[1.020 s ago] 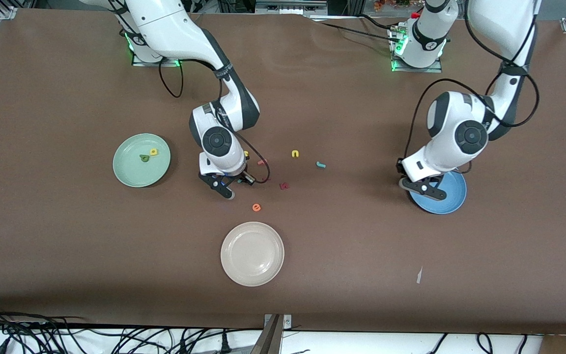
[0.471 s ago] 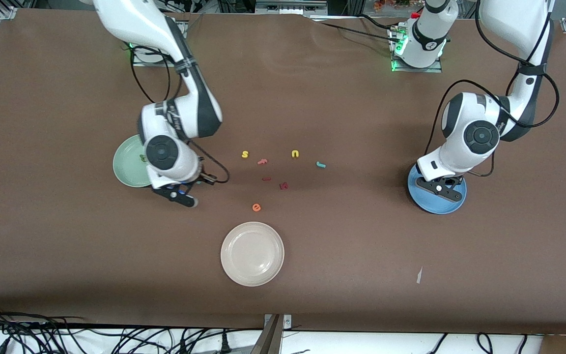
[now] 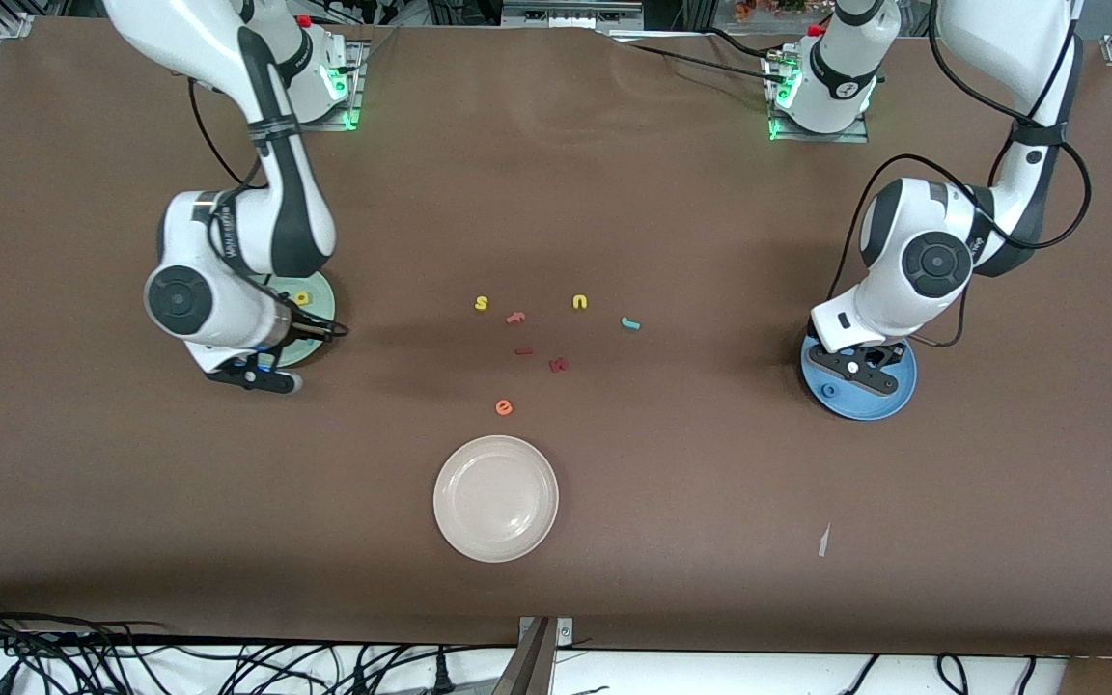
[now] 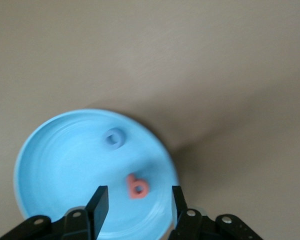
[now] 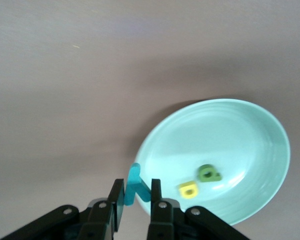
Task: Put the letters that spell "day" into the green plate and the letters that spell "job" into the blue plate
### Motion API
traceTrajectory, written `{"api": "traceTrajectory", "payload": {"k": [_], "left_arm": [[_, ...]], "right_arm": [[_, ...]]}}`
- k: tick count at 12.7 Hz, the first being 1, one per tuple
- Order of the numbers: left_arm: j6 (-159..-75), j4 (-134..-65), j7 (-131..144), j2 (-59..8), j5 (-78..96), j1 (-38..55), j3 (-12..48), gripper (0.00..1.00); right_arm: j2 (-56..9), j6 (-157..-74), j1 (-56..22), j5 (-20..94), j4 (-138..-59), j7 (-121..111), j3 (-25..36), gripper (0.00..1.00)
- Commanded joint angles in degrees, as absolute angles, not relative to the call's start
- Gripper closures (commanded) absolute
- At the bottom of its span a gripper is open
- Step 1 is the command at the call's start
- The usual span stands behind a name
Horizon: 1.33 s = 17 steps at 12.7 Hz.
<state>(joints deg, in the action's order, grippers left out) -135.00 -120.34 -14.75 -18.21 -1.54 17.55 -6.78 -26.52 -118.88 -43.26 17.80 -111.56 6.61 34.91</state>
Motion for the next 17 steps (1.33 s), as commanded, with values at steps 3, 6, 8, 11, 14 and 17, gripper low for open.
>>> {"api": "traceTrajectory", "payload": {"k": [3, 6, 8, 11, 14, 17], "left_arm": [[-135.3, -117.9, -14.0, -19.6, 13.0, 25.9, -4.7, 0.41], [-138.1, -116.4, -10.1, -22.5, 15.4, 32.2, -4.5, 0.35], [-142.1, -116.5, -9.6, -24.8, 14.6, 36.8, -4.5, 0.35], [-148.4, -116.4, -9.7, -29.3, 14.6, 41.7, -4.6, 0.3], [-152.1, -116.3, -9.7, -32.2, 11.8, 43.5, -4.6, 0.3], [-152.1, -116.3, -9.7, -32.5, 8.3, 43.5, -4.6, 0.3]], "right_arm": [[-24.3, -134.7, -43.9, 20.7, -124.6, -1.8, 35.5, 0.96], [-24.7, -134.8, -43.9, 20.7, -124.5, -1.8, 35.5, 0.0], [-24.3, -133.6, -43.9, 20.7, -123.0, -1.8, 35.6, 0.0], [-24.3, -125.0, -43.9, 20.7, -115.3, -1.6, 35.8, 0.0], [-24.5, -112.8, -43.3, 20.4, -105.8, -1.2, 35.9, 0.0], [-24.5, -104.6, -42.2, 19.1, -98.3, -1.9, 37.9, 0.0]]}}
